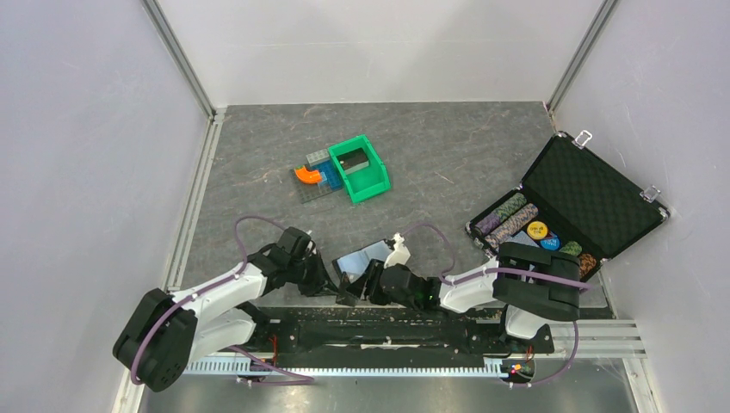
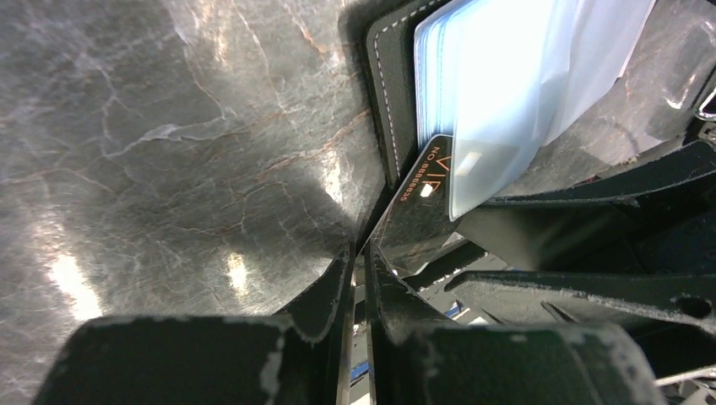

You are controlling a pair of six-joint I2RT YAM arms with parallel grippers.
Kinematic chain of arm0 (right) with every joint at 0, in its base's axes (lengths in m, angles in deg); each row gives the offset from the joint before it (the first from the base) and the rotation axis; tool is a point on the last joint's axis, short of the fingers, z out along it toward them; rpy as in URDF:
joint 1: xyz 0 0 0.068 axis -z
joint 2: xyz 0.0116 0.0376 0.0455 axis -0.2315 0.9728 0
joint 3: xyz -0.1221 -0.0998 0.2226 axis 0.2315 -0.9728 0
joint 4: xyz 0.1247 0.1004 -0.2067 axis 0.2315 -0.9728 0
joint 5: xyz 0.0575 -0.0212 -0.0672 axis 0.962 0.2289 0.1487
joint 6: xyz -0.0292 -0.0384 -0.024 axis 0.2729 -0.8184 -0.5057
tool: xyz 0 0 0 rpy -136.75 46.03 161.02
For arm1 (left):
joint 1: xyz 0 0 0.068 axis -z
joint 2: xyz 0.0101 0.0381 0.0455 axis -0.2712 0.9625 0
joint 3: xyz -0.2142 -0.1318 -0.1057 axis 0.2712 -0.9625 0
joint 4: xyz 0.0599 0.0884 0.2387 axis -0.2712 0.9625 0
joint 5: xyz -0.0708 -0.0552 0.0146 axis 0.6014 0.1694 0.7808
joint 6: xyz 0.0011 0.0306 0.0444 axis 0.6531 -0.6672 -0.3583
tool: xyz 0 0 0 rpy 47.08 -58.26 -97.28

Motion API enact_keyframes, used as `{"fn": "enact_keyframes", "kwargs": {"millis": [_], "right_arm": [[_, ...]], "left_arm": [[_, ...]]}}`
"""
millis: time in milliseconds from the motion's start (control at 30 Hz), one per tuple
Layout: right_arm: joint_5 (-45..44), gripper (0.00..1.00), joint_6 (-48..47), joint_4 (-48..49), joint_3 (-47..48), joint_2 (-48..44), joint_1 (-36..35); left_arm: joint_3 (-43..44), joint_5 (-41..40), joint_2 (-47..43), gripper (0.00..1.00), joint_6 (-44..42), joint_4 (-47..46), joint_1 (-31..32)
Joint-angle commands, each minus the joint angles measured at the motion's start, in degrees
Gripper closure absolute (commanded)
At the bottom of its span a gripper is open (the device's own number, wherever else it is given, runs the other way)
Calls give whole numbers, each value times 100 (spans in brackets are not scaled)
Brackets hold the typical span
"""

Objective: Take the credit cards out of the card holder
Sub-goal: Pick up the credit card from the card holder.

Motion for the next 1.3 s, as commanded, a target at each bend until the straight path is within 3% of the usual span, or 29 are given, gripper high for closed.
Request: {"fn": "enact_keyframes", "kwargs": {"millis": [0,100,300,367,600,733,867,1067,1267], "right_arm": [[-292,56,-98,383,-225,89,50],[-246,63,-119,453,-256,70,54],[-173,92,-245,773,-472,-143,109],[-56,97,-284,1057,-581,-214,150],[305,100,-324,1438,-598,-112,195],[432,100,-314,1564,-759,-251,234],[835,100,-517,1585,-895,-537,461],[1986,100,-1173,1452,-886,-1108,1099],[3917,100,-2011,1060,-625,-1519,1712]], "left_arm": [[-171,336,-122,86,340,-365,47],[-204,315,-221,86,373,-363,48],[-222,307,-455,86,450,-345,47],[-230,293,-599,84,503,-353,47],[-358,412,-623,83,627,-532,47],[-244,216,-900,83,583,-172,47],[270,-122,-1389,72,286,509,47],[1541,-369,-1535,56,-663,1446,50],[2850,144,-1216,50,-1642,1988,47]]}}
